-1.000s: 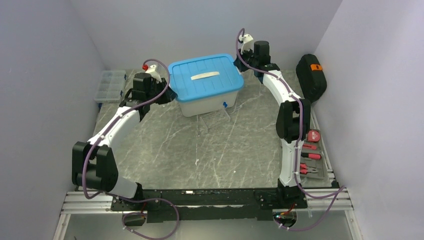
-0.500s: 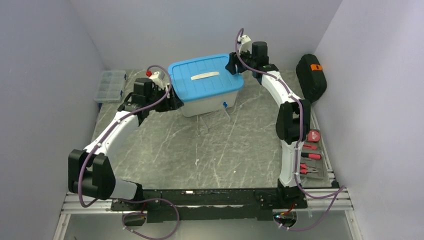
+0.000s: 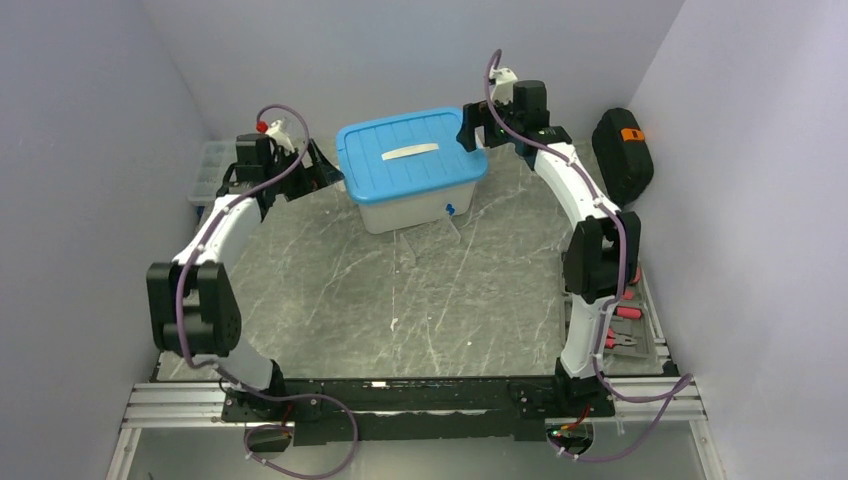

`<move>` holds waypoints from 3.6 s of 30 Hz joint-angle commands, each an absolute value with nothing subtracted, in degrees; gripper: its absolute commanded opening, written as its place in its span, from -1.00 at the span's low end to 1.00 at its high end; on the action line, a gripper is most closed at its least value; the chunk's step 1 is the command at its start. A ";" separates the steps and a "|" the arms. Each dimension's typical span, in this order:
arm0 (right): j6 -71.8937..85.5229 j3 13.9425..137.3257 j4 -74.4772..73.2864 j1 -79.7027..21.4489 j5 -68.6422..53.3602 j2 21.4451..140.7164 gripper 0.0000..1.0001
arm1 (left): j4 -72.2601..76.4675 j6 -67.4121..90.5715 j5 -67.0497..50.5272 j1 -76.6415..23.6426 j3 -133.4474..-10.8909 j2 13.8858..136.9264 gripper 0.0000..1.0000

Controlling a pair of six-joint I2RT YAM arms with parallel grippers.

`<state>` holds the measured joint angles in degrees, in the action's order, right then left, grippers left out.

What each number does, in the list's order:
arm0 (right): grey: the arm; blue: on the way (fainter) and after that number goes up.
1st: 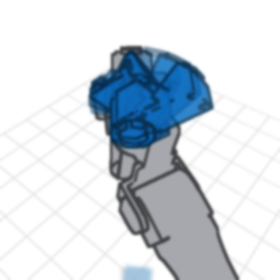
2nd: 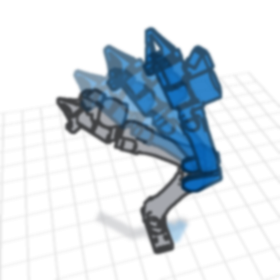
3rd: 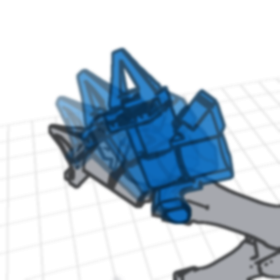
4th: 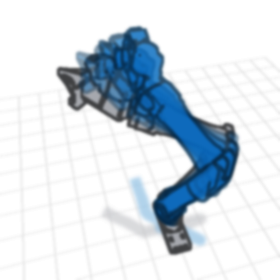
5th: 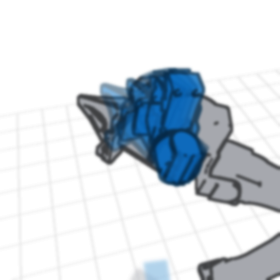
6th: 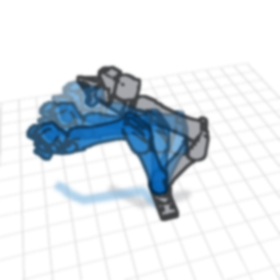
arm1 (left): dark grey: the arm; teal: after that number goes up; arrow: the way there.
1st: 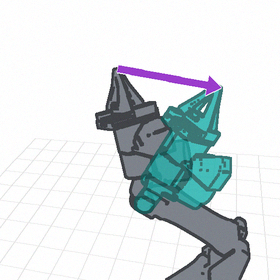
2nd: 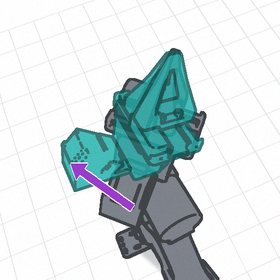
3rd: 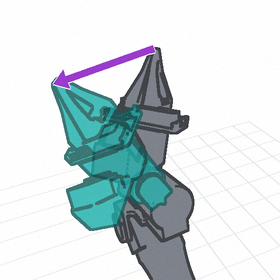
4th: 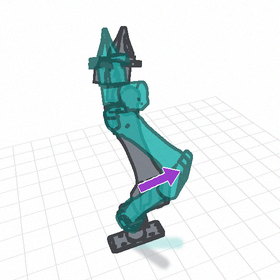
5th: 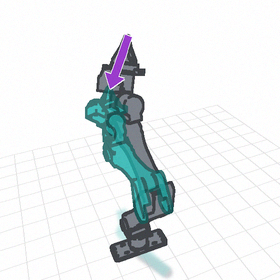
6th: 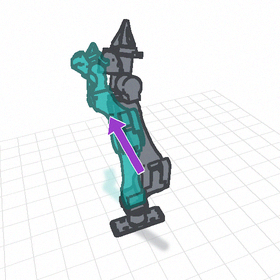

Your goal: Organize the chemistry lab equipment

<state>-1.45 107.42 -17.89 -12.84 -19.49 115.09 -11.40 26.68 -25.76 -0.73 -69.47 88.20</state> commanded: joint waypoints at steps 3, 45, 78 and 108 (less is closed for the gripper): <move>2.53 102.86 -18.05 -11.05 -17.43 110.02 0.99 | -5.57 30.93 -34.74 -0.18 -74.10 97.07 0.99; 7.92 103.26 -14.24 -8.98 -28.87 121.22 0.76 | 17.64 48.12 -47.79 0.35 -72.99 109.99 0.24; 7.79 101.17 -14.34 -9.38 -27.34 119.74 0.69 | -21.53 18.67 -19.56 -9.55 -89.12 108.20 -0.29; -0.53 105.13 -19.08 -13.94 -31.25 122.29 0.32 | -15.92 26.08 -22.15 -13.62 -69.35 90.56 -0.42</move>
<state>5.08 105.27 -15.00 -10.35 -31.59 120.81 -10.31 26.04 -14.02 -9.96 -72.07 92.05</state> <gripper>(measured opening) 0.687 0.428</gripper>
